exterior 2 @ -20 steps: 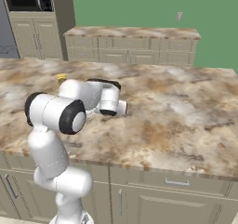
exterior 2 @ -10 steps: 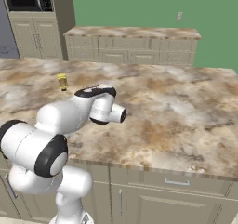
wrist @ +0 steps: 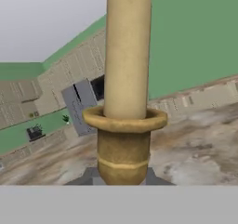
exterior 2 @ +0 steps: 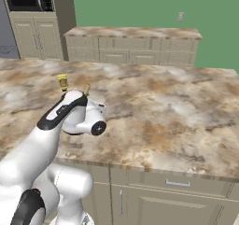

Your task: Pick the jar and candle from the dining table and place them in the open cabinet. Close the cabinet after placing the objects.

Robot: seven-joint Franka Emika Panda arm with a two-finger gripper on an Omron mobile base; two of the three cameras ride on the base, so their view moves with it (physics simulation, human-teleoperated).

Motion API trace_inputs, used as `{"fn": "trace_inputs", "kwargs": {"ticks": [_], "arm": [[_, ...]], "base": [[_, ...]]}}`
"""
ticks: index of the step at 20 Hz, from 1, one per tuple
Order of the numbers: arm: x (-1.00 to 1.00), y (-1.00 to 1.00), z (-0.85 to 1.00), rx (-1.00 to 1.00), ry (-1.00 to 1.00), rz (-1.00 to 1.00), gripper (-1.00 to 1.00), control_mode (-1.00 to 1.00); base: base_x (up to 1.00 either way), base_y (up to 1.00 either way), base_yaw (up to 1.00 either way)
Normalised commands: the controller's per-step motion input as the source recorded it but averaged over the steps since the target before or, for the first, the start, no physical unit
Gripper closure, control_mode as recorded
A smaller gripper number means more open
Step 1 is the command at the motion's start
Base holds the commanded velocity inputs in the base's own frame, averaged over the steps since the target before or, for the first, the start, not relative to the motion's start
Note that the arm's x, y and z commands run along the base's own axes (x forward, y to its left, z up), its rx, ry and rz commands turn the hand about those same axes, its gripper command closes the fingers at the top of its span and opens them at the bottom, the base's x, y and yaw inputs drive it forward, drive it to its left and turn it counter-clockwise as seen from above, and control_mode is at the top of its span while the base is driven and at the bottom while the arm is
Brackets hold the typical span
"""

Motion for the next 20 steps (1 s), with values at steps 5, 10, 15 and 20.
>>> {"fn": "trace_inputs", "kwargs": {"ticks": [5,10,15,20], "arm": [[-0.21,0.02,0.13,-0.23,-0.01,-0.56,1.0,-1.0],[-0.1,-0.03,0.15,-0.2,0.0,-0.46,1.0,-1.0],[-0.12,-0.06,0.23,-0.15,0.2,-0.34,1.0,-1.0],[0.0,0.0,0.4,-0.11,0.42,-0.2,1.0,-1.0]], "base": [[0.0,0.0,0.0],[0.0,0.0,0.0],[0.0,0.0,0.0],[0.0,0.0,0.0]]}}
